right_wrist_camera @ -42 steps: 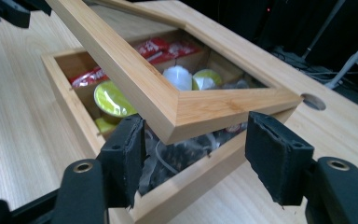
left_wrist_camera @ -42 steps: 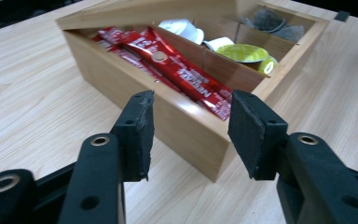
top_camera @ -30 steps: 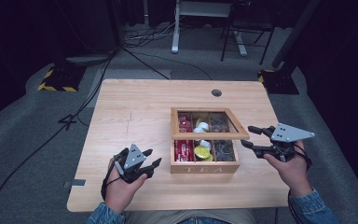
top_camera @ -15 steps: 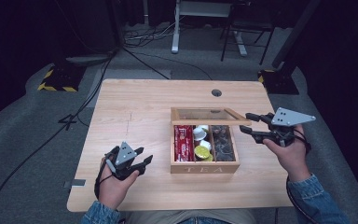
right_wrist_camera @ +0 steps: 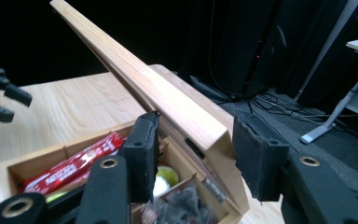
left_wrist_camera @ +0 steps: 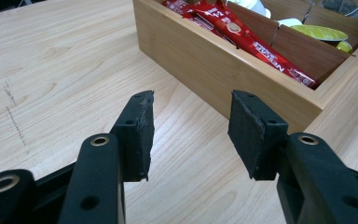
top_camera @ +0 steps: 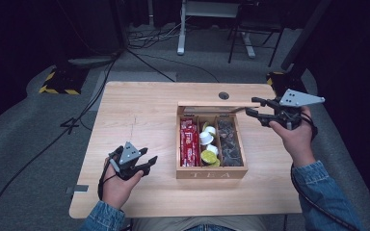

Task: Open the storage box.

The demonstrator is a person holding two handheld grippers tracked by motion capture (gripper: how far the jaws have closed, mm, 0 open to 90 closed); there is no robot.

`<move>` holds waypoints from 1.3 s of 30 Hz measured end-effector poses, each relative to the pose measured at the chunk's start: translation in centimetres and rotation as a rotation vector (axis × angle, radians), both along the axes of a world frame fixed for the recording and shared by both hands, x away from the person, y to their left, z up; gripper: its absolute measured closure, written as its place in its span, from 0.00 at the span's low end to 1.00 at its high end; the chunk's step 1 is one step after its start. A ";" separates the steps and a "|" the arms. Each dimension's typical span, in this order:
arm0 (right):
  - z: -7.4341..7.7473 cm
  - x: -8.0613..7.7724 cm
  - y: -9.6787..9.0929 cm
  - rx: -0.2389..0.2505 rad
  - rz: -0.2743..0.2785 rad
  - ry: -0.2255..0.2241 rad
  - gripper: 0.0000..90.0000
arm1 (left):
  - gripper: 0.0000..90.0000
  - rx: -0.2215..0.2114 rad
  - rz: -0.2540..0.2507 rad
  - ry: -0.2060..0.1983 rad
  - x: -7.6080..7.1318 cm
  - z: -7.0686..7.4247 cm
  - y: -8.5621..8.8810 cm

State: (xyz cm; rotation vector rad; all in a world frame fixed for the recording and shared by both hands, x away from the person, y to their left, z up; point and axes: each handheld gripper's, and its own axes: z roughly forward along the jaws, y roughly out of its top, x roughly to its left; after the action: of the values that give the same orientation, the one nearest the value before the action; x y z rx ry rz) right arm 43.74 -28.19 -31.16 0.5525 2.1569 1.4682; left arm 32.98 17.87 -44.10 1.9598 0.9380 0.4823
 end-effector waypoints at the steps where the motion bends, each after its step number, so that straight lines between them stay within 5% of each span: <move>1: 0.1 0.3 0.1 -0.001 -0.005 -0.003 0.58 | 0.56 0.003 0.000 -0.001 0.1 0.0 0.0; 20: 1.3 5.5 1.0 0.038 -0.094 0.006 0.63 | 0.54 -0.007 -0.011 0.005 1.0 -0.3 0.0; 26: 0.2 7.3 2.0 0.008 -0.113 0.023 0.59 | 0.54 -0.008 -0.008 0.010 0.9 -0.4 0.0; 39: -3.4 10.4 2.2 0.027 -0.176 0.129 0.61 | 0.53 0.007 -0.016 0.009 0.9 -0.5 -0.2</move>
State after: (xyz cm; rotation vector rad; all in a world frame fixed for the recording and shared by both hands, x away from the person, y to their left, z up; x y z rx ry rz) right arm 54.10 -26.03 -34.60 0.8457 2.1256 1.4022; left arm 33.91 17.62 -44.61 1.9756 0.9264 0.4683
